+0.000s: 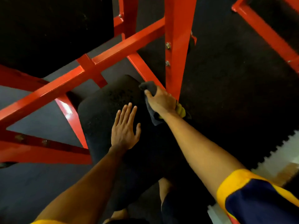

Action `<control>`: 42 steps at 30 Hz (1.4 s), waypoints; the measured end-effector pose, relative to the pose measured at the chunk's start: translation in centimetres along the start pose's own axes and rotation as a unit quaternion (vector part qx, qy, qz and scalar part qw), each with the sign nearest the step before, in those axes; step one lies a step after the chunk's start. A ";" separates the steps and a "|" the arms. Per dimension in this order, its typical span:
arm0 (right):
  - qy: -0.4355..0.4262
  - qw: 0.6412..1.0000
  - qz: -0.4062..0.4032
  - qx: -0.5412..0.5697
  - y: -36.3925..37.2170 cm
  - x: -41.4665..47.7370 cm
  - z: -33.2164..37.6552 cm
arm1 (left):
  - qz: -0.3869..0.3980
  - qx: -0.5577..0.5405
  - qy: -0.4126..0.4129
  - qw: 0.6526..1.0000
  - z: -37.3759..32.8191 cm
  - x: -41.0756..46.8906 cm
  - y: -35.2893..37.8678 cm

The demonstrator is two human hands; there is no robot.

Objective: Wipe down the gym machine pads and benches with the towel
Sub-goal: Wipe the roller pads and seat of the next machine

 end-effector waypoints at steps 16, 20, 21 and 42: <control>-0.031 0.996 0.031 -0.080 1.3 -0.3 1.5 | -0.046 -0.049 -0.158 0.985 3.3 -0.8 -0.1; -0.187 0.961 -0.030 -0.200 4.3 -5.9 5.0 | -0.053 -0.059 -0.156 0.985 3.4 -0.9 -0.2; -0.232 0.948 -0.016 -0.215 4.9 -8.3 4.9 | -0.054 -0.060 -0.151 0.985 3.5 -0.9 -0.2; -0.287 0.919 0.025 -0.269 4.2 -8.2 3.4 | -0.063 -0.070 -0.236 0.967 8.1 1.6 -1.9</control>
Point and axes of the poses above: each hand's wrist, its own x-axis towards the middle knuckle, its own y-axis out of the palm, z = x × y, the point moved 10 cm from there along x, towards the middle knuckle, and after that the axes turned 6 degrees about z, right-handed, at the moved point
